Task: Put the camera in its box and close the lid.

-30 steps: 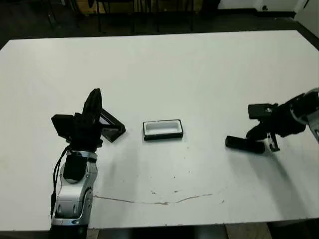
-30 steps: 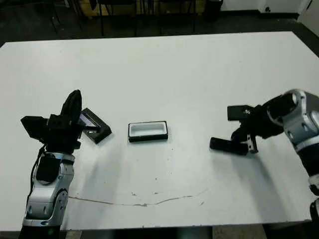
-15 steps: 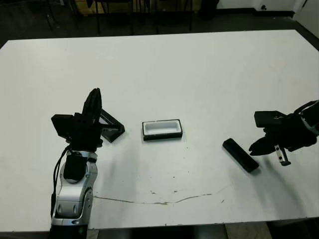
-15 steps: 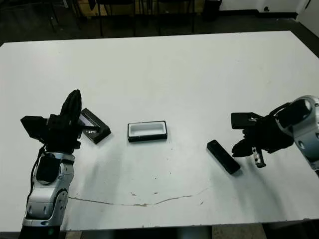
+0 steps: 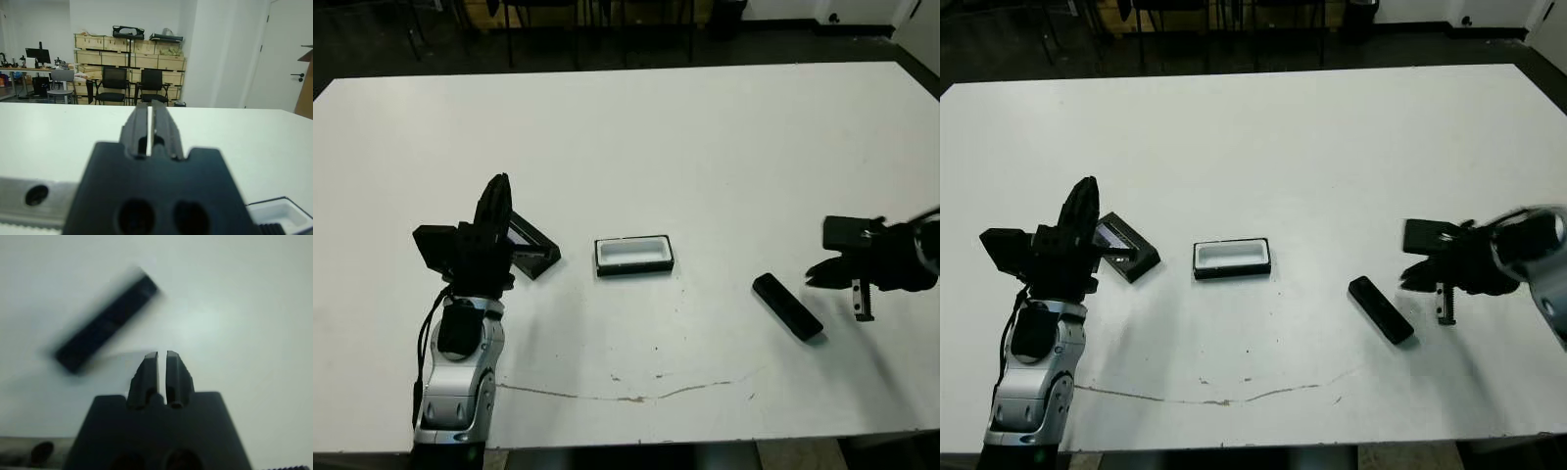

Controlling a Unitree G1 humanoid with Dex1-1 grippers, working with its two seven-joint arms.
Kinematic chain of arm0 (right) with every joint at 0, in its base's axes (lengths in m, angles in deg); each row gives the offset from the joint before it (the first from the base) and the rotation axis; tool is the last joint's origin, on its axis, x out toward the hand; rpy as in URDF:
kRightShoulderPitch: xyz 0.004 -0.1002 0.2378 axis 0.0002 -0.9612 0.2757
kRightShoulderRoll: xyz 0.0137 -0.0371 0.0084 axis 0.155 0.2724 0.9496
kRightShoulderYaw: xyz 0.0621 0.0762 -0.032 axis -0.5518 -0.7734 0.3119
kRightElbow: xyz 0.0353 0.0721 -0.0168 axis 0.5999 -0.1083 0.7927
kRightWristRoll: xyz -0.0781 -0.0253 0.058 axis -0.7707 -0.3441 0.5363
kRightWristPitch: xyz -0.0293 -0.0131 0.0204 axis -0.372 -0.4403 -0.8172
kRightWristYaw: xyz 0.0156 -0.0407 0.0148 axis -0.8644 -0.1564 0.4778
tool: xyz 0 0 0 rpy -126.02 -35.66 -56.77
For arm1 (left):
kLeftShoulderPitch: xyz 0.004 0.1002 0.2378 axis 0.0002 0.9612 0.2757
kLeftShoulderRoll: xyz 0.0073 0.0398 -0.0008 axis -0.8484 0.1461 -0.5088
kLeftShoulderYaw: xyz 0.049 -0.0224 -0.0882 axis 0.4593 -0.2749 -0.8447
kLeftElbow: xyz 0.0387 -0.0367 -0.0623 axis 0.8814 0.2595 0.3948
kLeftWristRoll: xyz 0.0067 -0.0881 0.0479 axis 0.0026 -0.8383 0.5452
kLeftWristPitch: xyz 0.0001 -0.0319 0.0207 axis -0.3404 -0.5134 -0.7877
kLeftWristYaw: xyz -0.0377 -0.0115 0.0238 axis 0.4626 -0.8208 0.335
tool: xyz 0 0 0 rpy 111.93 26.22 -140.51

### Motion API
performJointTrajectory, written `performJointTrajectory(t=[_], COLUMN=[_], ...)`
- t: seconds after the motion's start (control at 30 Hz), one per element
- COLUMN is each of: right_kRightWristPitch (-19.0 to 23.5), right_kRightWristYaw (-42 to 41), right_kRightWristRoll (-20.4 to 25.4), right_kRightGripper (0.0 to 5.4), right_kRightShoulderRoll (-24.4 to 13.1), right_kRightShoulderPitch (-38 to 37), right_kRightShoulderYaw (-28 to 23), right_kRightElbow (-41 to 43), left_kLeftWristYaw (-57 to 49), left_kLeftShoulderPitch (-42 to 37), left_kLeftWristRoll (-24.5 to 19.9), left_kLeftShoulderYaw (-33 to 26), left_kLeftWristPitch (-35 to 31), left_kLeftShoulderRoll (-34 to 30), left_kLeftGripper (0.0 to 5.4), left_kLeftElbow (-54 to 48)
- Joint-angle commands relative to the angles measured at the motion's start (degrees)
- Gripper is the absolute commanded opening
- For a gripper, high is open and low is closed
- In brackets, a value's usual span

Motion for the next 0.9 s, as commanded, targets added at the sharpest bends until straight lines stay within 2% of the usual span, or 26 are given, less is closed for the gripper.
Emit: performJointTrajectory(t=[0.03,0.13,0.23,0.3,0.4,0.6,0.77,0.9], right_kRightWristPitch=[1.21,1.08,9.58,16.03,22.53,28.93,31.09,31.83], right_kRightWristYaw=[6.35,8.27,11.40,14.18,16.73,20.38,21.55,22.40], right_kRightWristRoll=[5.53,13.90,21.85,25.49,29.59,36.09,37.06,37.56], right_kRightGripper=[0.00,0.00,0.00,0.00,0.10,0.93,1.82,2.52], right_kRightShoulderRoll=[3.37,6.76,8.62,8.86,8.96,11.40,10.86,11.82], right_kRightShoulderPitch=[-4.31,-6.12,-9.58,-11.85,-14.29,-18.84,-22.82,-25.96], right_kRightShoulderYaw=[-8.49,-16.18,-22.76,-25.71,-28.11,-30.53,-30.28,-29.67], right_kRightElbow=[3.69,6.94,18.80,27.19,35.43,42.69,45.41,46.98], left_kLeftWristYaw=[-0.12,-0.19,0.05,0.13,-0.06,-0.29,0.07,0.23], left_kLeftShoulderPitch=[0.69,0.66,0.55,0.55,0.64,0.82,0.84,0.65], left_kLeftWristRoll=[0.40,0.35,0.15,0.23,0.69,1.01,0.53,0.25], left_kLeftShoulderYaw=[-0.40,-0.41,-0.33,-0.23,-0.09,-0.12,-0.29,-0.34], left_kLeftWristPitch=[-0.49,-0.74,-0.42,-0.34,-0.06,-0.52,-0.48,-0.53], left_kLeftShoulderRoll=[-0.44,-0.37,-0.29,-0.33,-0.33,-0.50,-0.56,-0.57], left_kLeftGripper=[0.01,0.01,0.01,0.01,0.00,0.00,0.00,0.00], left_kLeftElbow=[0.76,0.79,1.13,1.19,1.26,0.72,0.67,0.87])
